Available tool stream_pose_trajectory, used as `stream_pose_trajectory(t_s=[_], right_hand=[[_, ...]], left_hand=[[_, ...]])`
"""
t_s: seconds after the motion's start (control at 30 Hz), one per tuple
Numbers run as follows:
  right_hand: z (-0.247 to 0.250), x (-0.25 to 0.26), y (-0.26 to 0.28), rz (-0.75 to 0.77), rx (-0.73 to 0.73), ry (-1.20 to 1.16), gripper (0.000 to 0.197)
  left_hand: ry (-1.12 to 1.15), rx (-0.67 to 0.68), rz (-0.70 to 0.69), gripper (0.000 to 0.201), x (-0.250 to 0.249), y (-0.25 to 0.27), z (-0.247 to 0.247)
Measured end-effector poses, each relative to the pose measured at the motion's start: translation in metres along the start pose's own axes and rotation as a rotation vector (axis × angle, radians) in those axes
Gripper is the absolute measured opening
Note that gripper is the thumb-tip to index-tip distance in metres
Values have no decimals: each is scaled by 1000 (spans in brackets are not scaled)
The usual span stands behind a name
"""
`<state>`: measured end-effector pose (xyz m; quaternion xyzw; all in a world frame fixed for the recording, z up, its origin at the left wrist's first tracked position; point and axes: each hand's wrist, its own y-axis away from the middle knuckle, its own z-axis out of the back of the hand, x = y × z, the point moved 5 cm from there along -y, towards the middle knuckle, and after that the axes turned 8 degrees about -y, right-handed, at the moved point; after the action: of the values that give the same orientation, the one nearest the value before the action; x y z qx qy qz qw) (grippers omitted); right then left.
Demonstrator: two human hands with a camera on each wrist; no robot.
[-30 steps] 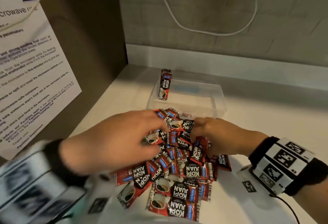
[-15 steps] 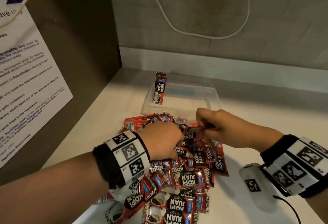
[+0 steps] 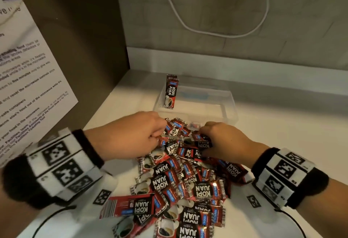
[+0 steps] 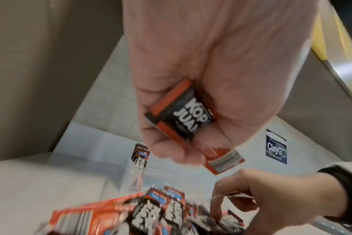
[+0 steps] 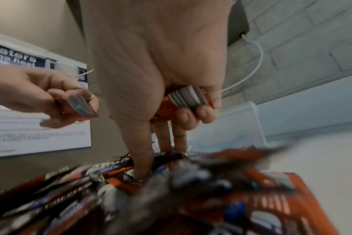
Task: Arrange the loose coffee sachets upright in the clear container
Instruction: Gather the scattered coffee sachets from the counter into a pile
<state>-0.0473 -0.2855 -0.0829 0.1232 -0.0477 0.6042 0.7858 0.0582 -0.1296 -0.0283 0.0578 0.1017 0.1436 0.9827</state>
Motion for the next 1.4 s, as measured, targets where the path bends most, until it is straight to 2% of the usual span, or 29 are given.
stream_pose_trajectory(t_s=[0.1, 0.13, 0.17, 0.23, 0.3, 0.37, 0.5, 0.63, 0.7, 0.77, 0.83, 0.9, 1.03, 1.1, 1.17, 1.23, 1.3, 1.33, 1.4], right_hand=[[-1, 2, -2, -10, 3, -8, 56], [0, 2, -3, -16, 7, -26, 60], [1, 2, -3, -21, 7, -46, 61], [6, 2, -2, -17, -15, -85, 51], [14, 0, 1, -36, -56, -141, 33], [22, -5, 6, -78, -102, -205, 19], [31, -14, 18, -149, -161, -322, 10], [19, -22, 27, -246, -52, -337, 3], [8, -25, 30, -286, 46, -265, 17], [-4, -27, 31, -330, 140, -214, 40], [-12, -26, 32, -352, 175, -201, 53], [-17, -26, 32, -360, 159, -220, 52], [-14, -26, 28, -345, 77, -265, 34], [-7, -27, 26, -333, 26, -325, 25], [1, -28, 26, -326, -12, -392, 14], [10, -28, 25, -311, -78, -452, 11], [19, -33, 24, -313, -160, -480, 19], [22, -36, 23, -324, -184, -469, 22], [24, -42, 23, -361, -154, -404, 25]], left_hand=[[141, 140, 29, 24, -2, 19, -20], [181, 211, 47, 30, -6, 25, -29], [176, 284, 57, 47, -10, 30, -39], [28, 380, 21, 84, -14, 35, -60], [-84, 371, -38, 104, -13, 35, -76], [-54, 328, -20, 98, -9, 33, -82], [21, 231, 32, 77, -4, 22, -77], [41, 168, 82, 63, 1, 14, -70], [36, 101, 92, 55, 4, 12, -64], [58, 30, 98, 52, 7, 10, -57], [145, -28, 99, 48, 9, 7, -50], [262, -83, 91, 37, 11, 4, -43], [449, -161, 120, 12, 15, -2, -28], [538, -127, 126, 15, 17, 0, -27], [505, -7, 86, 17, 15, 4, -35], [312, 131, 31, 15, 5, 12, -49], [93, 235, 17, 45, -3, 16, -65], [10, 264, 14, 53, -6, 16, -71], [-59, 278, -4, 48, -11, 14, -78]])
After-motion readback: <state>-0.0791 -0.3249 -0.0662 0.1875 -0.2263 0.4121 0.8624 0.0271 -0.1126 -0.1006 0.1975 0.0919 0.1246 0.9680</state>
